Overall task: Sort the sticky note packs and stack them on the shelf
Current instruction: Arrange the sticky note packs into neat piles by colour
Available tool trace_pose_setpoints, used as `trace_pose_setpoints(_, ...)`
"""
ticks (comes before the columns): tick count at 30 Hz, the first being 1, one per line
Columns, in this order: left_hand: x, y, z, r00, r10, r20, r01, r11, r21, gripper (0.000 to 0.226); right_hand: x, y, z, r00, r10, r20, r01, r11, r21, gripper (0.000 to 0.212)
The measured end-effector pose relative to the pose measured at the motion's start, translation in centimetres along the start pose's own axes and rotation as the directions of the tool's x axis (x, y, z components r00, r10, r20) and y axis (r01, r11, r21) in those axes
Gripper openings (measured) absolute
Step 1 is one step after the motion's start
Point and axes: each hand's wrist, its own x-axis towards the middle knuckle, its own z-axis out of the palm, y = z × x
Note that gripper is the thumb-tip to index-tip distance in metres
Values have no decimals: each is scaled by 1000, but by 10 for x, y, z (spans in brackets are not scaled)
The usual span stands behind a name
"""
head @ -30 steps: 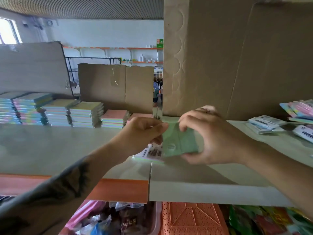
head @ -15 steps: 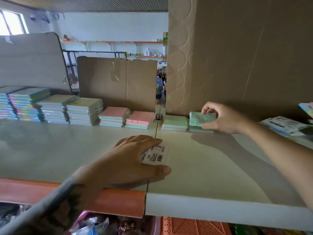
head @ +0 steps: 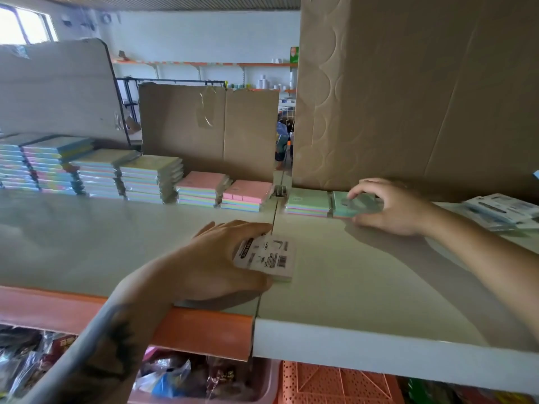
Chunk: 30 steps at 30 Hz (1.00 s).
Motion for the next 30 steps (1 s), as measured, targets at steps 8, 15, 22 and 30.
trace_pose_setpoints(8, 2, -3, 3, 973, 30, -228, -31, 1000, -1, 75, -44, -89, -4, 890, -454, -53, 457, 879, 139, 46)
trace_pose_setpoints(15, 3, -6, 4, 960, 5, -281, -41, 992, -121, 66, -55, -105, 5, 829, -556, 54, 542, 823, 170, 43)
trace_pose_setpoints(22, 6, 0, 3, 952, 35, -305, -147, 923, -356, 72, -49, -106, 18, 828, -541, -146, 560, 810, 173, 7)
trace_pose_setpoints(30, 9, -2, 3, 880, -26, -475, -193, 893, -407, 36, -44, -101, 12, 941, -334, -50, 253, 600, 759, 4)
